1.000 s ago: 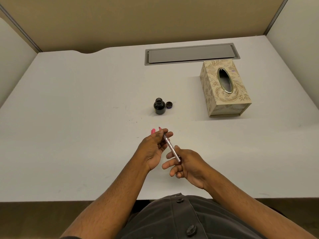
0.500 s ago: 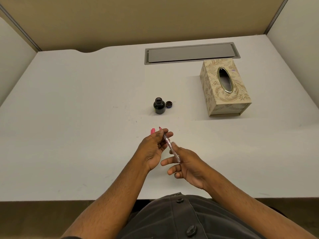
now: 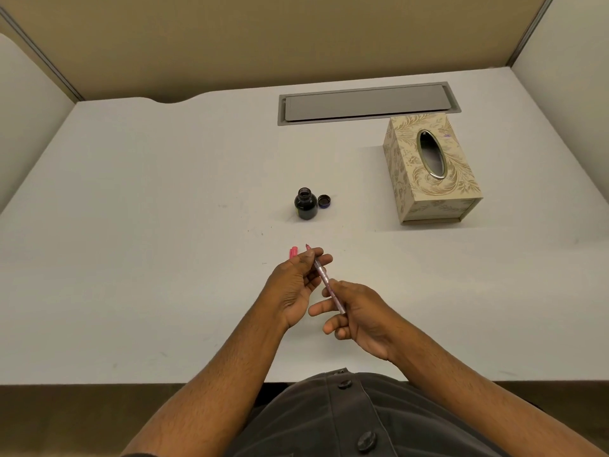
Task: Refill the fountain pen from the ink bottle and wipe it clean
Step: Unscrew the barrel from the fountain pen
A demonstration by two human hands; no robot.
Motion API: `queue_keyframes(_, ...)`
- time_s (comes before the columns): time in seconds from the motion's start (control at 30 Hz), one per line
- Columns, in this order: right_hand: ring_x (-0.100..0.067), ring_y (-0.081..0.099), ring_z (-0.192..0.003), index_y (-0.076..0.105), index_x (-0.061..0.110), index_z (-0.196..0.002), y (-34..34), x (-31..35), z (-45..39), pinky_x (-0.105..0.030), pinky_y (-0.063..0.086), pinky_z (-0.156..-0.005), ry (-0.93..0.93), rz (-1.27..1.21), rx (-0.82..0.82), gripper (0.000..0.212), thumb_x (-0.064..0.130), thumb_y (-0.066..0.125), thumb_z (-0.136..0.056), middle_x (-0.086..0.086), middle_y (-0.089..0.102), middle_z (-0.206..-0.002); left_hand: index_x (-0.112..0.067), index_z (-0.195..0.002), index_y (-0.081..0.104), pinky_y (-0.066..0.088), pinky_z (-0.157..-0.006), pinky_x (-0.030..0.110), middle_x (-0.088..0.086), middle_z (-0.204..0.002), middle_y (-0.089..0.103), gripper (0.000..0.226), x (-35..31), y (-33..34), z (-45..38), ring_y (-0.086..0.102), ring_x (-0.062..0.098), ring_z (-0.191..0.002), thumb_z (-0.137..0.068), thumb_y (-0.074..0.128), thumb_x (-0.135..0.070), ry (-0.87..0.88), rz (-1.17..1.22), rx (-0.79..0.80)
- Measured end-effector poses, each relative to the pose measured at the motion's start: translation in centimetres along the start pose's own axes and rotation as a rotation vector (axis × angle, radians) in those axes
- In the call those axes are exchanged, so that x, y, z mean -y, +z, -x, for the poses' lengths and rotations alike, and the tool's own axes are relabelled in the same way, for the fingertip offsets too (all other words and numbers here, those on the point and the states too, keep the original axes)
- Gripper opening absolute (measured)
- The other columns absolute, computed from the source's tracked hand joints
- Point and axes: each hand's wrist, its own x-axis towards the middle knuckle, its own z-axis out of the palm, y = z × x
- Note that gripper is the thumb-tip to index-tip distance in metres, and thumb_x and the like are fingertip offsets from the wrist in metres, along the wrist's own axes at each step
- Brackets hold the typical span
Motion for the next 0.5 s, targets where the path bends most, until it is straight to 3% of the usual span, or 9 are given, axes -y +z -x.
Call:
queue_keyframes(0.1, -0.018, 0.063, -0.055, 0.052, 0.013, -0.109, 0.13, 0.10, 0.07, -0.024, 0.045, -0.050, -0.012, -0.009, 0.017, 0.029, 0.041, 0.049, -0.098, -0.015, 0.075, -0.098, -0.007, -0.100, 0.067, 0.047, -0.089, 0.029, 0.009, -0.094, 0.074, 0.019, -0.11, -0.01, 0.03, 0.064, 0.019, -0.094, -0.098, 0.050, -0.017, -0.002, 0.001, 0.004)
queue_keyframes(0.23, -0.019, 0.063, -0.054, 0.057, 0.008, -0.115, 0.03, 0.22, 0.00, -0.024, 0.045, -0.049, 0.002, -0.012, -0.008, 0.043, 0.042, 0.035, -0.103, -0.016, 0.075, -0.096, -0.008, -0.100, 0.067, 0.046, -0.088, 0.030, 0.008, -0.092, 0.075, 0.019, -0.25, 0.04, 0.09, 0.063, 0.018, -0.091, -0.098, 0.051, -0.018, -0.001, -0.013, 0.009)
queue_keyframes(0.4, -0.018, 0.063, -0.055, 0.055, 0.013, -0.109, 0.06, 0.21, 0.01, -0.022, 0.044, -0.049, -0.029, 0.002, 0.012, 0.026, 0.037, 0.052, -0.098, -0.016, 0.075, -0.099, -0.007, -0.100, 0.067, 0.047, -0.089, 0.029, 0.009, -0.093, 0.074, 0.020, -0.40, 0.18, 0.17, 0.064, 0.017, -0.092, -0.098, 0.050, -0.017, 0.002, -0.005, 0.002)
queue_keyframes(0.5, -0.019, 0.063, -0.057, 0.054, 0.015, -0.117, 0.20, 0.28, 0.10, -0.023, 0.045, -0.049, -0.012, -0.012, 0.020, 0.040, 0.048, 0.047, -0.097, -0.015, 0.075, -0.098, -0.007, -0.100, 0.067, 0.047, -0.085, 0.029, 0.008, -0.092, 0.075, 0.020, -0.48, 0.19, 0.26, 0.065, 0.016, -0.088, -0.098, 0.050, -0.017, 0.002, -0.007, 0.001)
